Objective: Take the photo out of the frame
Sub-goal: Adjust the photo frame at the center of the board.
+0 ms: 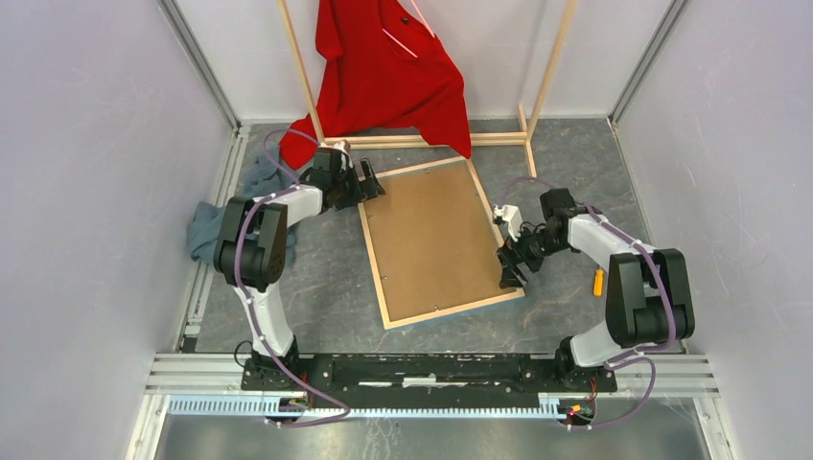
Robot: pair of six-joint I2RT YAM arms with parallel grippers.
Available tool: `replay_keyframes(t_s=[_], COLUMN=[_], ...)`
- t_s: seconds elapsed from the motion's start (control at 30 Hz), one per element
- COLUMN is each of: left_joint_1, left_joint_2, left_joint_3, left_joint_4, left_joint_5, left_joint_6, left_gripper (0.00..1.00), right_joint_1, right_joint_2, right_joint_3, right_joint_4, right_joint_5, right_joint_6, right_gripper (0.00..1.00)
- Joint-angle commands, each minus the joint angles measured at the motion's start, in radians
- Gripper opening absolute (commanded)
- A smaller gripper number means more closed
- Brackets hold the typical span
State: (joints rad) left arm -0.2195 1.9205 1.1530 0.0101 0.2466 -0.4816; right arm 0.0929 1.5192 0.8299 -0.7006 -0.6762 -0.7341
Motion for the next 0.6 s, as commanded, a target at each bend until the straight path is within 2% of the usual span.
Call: replay_keyframes(t_s=[0.0,0.57], left_joint_1=[-0.045,-0.107], left_joint_2=[0.042,0.115], left_joint_3=[0.072,0.192], left_joint_4=[-0.042,-0.073], left_joint_5=[0.013,-0.006], left_joint_6=[0.026,0.018], left_gripper=[1.00,1.00], right_joint_1=[0.019,0.020], right_joint_2=[-0.028,-0.037], right_joint_3=[0.005,0.002], right_joint_4=[0.011,-0.025], right_joint_5=[-0.057,-0.069], right_joint_6=[-0.038,-0.094], right_gripper=[0.98,0.98])
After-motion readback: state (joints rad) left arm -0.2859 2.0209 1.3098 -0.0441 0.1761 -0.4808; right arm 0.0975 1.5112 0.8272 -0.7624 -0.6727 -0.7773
